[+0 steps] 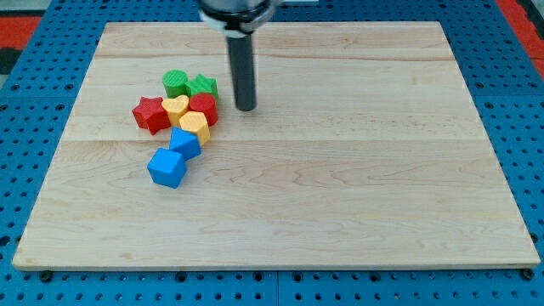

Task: Move the green circle into group of blocks

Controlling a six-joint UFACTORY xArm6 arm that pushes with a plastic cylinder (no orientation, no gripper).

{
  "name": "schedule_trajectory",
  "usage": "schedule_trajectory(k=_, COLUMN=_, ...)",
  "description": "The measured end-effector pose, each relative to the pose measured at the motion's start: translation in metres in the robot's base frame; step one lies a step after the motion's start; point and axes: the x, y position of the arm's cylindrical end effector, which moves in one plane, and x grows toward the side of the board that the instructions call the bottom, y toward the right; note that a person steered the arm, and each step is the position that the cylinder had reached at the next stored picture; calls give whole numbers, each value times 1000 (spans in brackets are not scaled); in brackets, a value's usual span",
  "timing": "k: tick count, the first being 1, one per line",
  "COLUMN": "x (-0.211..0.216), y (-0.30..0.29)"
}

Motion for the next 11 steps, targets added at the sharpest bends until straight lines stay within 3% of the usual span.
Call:
schedule_trajectory(k=1, x=-40, y=9)
schedule_trajectory(k=2, x=-56, y=-37)
schedule_trajectory(k=4, x=-40, y=-118)
schedule_trajectory(k=6, x=-40, y=-119)
schedule_trajectory(k=7, x=-63, y=-129)
schedule_trajectory(k=8, x=-81, y=-172)
schedule_trajectory(k=11, x=-49, y=-190)
